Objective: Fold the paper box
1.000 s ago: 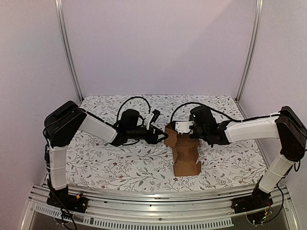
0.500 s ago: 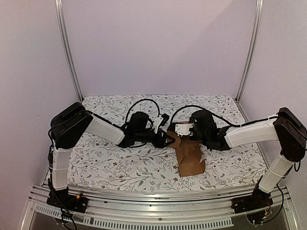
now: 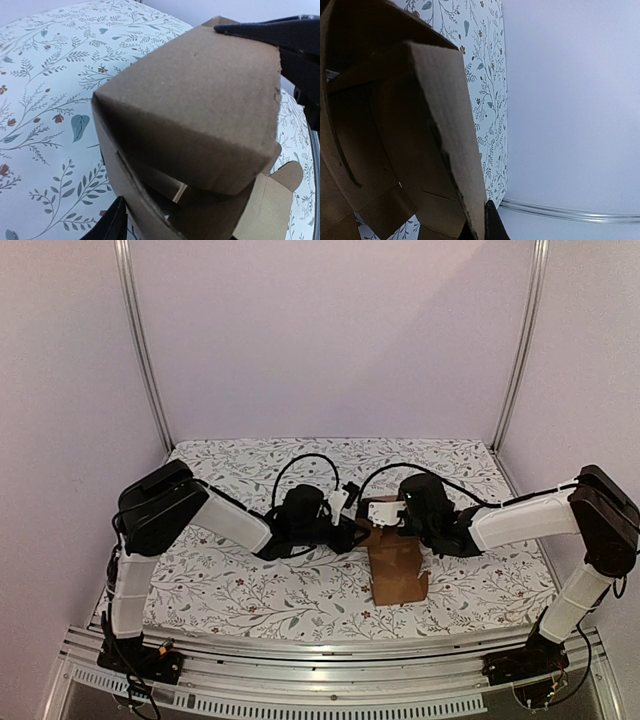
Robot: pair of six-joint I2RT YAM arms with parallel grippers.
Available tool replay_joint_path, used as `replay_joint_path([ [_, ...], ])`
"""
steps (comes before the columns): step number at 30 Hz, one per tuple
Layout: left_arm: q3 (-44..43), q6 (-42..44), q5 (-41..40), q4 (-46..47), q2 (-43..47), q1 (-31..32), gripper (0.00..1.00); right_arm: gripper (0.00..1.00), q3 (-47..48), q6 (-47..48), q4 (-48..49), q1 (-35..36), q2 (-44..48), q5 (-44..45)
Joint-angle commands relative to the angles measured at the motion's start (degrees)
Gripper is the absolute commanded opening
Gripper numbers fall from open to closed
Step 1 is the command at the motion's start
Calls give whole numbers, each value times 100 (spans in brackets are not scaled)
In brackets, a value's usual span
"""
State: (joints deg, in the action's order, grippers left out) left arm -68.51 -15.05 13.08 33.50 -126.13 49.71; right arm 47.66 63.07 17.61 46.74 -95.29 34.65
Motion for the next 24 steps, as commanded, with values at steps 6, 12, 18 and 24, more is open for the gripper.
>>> replay_joint_path([
  [6, 488, -343, -1676, 1272, -89, 454, 41, 5, -186, -201, 103, 123, 76, -12],
  [12, 780, -206, -1940, 1949, -61, 629, 40, 8, -129, -383, 2, 133, 80, 139],
  [18, 803, -156, -2070, 2157, -173, 718, 38, 8, -55, -846, -384, 251, 148, 123],
  [24, 632, -157, -2045, 2084, -358, 735, 35, 9, -151, -861, -481, 527, 115, 216],
])
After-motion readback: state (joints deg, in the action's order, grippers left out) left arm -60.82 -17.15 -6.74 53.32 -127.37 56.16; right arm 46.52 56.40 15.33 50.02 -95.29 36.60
